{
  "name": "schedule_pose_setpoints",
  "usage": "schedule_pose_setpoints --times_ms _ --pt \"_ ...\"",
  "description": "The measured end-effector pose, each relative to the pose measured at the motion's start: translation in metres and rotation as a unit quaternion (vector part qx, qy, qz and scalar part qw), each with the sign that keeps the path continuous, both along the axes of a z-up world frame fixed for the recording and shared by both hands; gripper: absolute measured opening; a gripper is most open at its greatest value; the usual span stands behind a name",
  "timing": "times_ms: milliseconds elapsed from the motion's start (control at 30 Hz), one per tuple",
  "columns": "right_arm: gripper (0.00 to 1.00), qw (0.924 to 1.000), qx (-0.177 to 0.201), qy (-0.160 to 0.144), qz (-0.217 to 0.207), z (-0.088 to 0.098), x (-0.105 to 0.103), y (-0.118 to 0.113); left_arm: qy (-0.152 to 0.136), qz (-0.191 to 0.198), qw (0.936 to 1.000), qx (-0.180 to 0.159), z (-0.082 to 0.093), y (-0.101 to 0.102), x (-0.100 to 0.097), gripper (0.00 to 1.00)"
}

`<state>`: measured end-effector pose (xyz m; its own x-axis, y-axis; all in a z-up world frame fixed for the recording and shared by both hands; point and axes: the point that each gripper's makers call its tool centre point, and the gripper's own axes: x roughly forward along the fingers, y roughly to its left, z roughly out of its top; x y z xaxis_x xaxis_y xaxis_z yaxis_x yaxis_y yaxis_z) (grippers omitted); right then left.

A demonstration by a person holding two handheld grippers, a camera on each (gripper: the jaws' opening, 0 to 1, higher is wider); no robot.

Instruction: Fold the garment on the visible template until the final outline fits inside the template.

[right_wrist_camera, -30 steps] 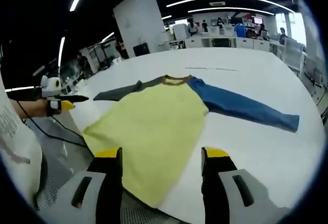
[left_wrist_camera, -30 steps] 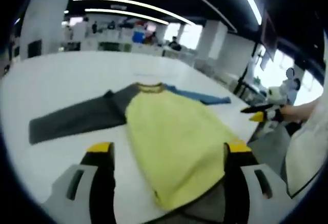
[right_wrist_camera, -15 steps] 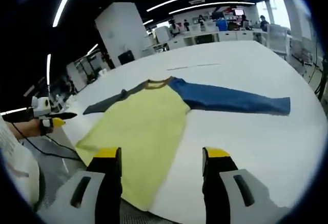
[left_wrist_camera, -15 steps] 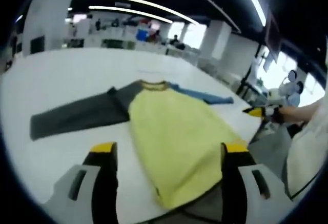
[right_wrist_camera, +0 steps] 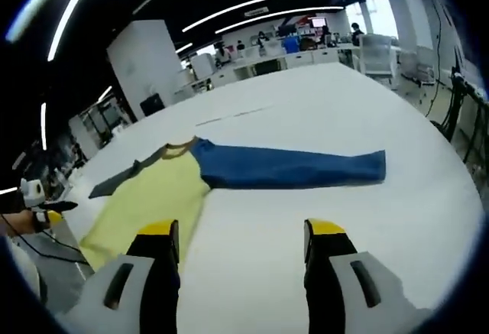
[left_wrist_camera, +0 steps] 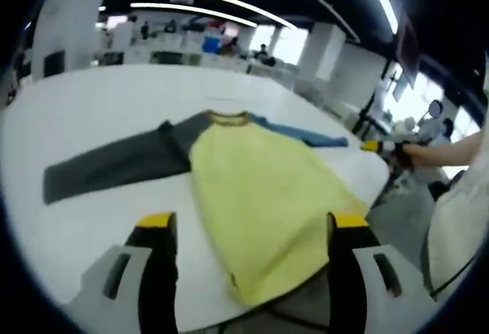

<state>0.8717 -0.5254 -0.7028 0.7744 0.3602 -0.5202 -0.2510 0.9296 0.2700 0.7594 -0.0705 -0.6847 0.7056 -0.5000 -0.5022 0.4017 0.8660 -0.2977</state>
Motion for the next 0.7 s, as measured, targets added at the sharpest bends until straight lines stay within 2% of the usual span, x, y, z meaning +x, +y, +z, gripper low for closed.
schedule_pose_setpoints --times_ms 200,367,700 --pt "0.66 0.9998 -0.018 0.001 -0.013 -0.004 0.019 -0.02 0.006 -0.004 1.0 0.004 -0.004 -0.002 0.0 0.76" --pt "0.66 0.9996 -0.02 -0.012 -0.016 0.003 0.03 -0.019 0.01 -0.003 0.9999 0.005 -0.005 -0.003 -0.002 0.76" --pt "0.65 0.9993 -0.031 -0.012 -0.018 -0.001 0.04 -0.026 0.017 -0.003 0.9998 0.008 -0.008 0.0 -0.005 0.76"
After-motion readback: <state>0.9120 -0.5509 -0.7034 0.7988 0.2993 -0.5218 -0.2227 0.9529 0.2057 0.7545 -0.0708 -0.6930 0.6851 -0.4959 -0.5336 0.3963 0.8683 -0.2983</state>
